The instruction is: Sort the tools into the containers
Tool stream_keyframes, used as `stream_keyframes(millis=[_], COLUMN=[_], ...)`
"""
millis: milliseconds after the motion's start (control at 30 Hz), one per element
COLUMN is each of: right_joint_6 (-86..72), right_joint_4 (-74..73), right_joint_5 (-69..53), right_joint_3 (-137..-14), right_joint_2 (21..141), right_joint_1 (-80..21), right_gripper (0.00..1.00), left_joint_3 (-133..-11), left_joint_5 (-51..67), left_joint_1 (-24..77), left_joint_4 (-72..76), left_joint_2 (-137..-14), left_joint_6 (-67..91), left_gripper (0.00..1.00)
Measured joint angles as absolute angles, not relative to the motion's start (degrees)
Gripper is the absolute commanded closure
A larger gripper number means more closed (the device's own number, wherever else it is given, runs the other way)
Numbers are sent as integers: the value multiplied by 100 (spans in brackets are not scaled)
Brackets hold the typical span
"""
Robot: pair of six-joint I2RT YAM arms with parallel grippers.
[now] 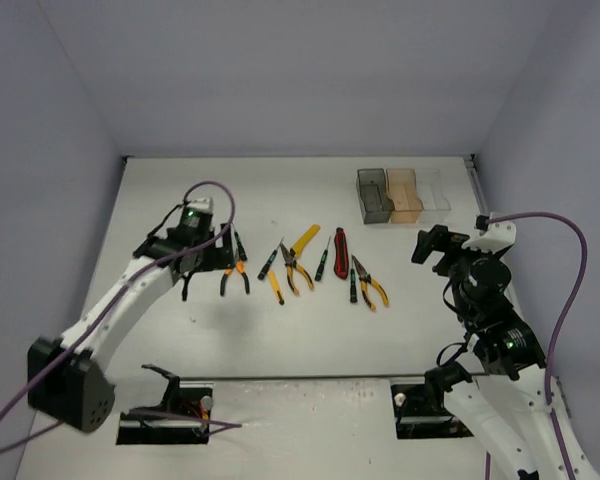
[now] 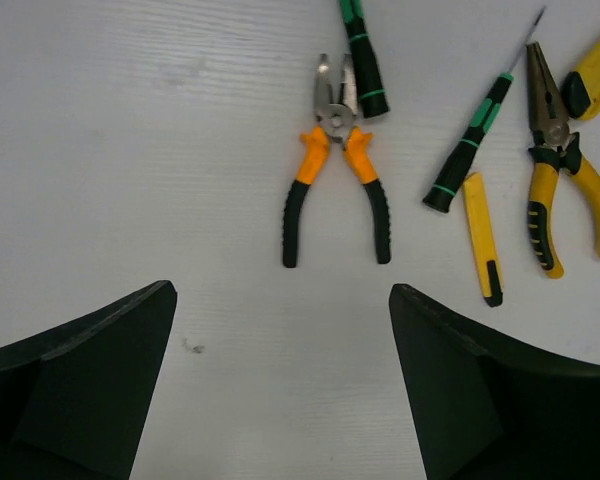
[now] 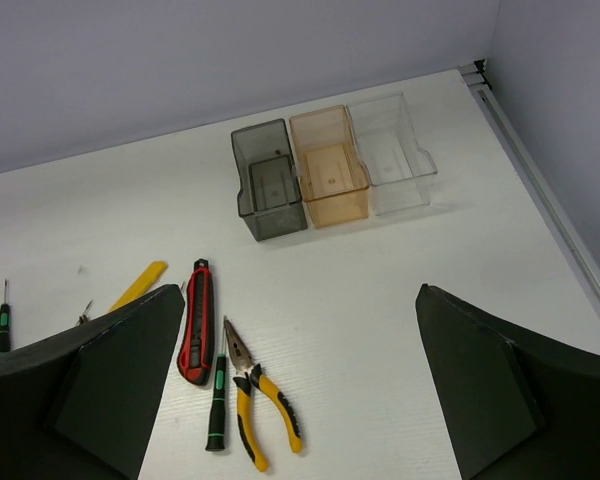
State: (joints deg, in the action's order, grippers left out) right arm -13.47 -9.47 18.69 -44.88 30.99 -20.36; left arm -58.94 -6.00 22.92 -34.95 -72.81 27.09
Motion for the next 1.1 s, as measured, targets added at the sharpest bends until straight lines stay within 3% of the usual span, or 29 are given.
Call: stream_keyframes(millis=[300,733,800,900,1100], right_joint_6=[-1345,-1345,-1345,-1344,-1345], right_joint_4=[-972,-978,-981,-994,-1013], right_joint_5=[1801,1747,1748,1750,1752], right_joint_3=[-4459,-4451,-4449,-4449,-4449], right_joint_2=[2893,2865,2860,2860,2860], right_joint_1=[-2115,-2147,-2148,-2153,-2180], right_gripper=[0,0,0,0,0], left_joint_3=[-6243,-6237,-6213,-6119,-5845], left_joint_5=[-563,-646,-647,-668,-753], left_joint_1=[2650,2650,2650,2651,2657], left_joint_4=[-3197,-2583,-2480,-2284,-1944], left_joint_2=[-9185,-10039,-10051,-10025,-9852], left_joint_6=[3018,3379,3454,3547,3645], left_gripper=[15,17,24,54,93])
